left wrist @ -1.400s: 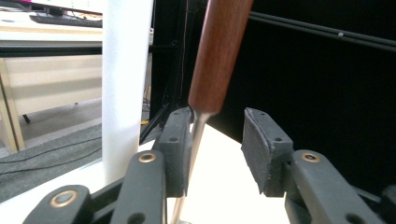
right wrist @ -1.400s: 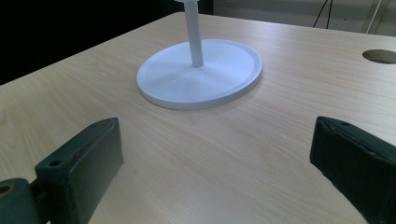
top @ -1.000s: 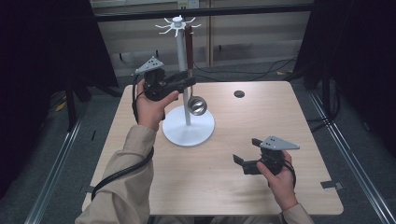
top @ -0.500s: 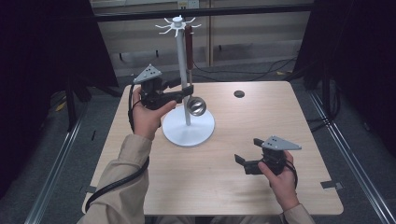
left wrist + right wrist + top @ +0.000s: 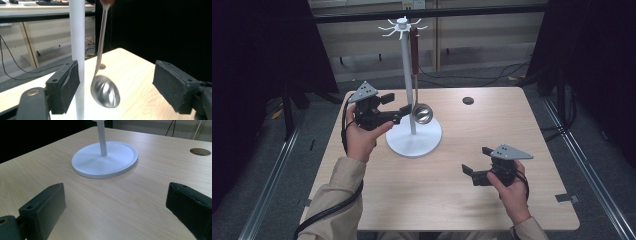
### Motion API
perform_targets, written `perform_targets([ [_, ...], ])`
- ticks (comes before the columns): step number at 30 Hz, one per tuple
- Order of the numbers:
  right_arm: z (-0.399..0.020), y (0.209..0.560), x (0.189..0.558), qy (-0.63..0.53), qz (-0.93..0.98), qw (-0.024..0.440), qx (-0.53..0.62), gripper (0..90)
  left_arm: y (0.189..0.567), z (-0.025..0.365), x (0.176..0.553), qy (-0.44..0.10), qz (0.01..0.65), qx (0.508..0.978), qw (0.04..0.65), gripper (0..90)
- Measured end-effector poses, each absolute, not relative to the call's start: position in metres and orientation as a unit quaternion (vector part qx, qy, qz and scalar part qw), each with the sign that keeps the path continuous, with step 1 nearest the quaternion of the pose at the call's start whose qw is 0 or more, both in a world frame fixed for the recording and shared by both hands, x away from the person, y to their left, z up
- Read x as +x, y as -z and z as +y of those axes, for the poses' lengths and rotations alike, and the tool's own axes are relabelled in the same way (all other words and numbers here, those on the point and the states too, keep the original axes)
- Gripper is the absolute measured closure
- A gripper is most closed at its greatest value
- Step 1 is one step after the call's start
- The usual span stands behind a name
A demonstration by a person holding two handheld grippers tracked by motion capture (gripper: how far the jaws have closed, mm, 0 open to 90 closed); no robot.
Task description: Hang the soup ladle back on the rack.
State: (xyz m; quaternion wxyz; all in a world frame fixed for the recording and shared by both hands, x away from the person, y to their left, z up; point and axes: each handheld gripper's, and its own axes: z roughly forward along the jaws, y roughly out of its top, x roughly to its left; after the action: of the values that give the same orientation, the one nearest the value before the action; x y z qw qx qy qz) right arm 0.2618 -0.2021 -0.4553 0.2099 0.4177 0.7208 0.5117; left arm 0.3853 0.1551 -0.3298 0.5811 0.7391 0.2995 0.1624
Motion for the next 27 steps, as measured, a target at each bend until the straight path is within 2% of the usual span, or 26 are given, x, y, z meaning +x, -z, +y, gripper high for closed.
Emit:
perform_targets([
  [27, -0.207, 0.458, 0.260, -0.508, 0.722, 0.210, 0.419, 2.3, 0.388, 0.170, 0.364, -0.166, 0.307, 0.749, 0.564, 16.8],
])
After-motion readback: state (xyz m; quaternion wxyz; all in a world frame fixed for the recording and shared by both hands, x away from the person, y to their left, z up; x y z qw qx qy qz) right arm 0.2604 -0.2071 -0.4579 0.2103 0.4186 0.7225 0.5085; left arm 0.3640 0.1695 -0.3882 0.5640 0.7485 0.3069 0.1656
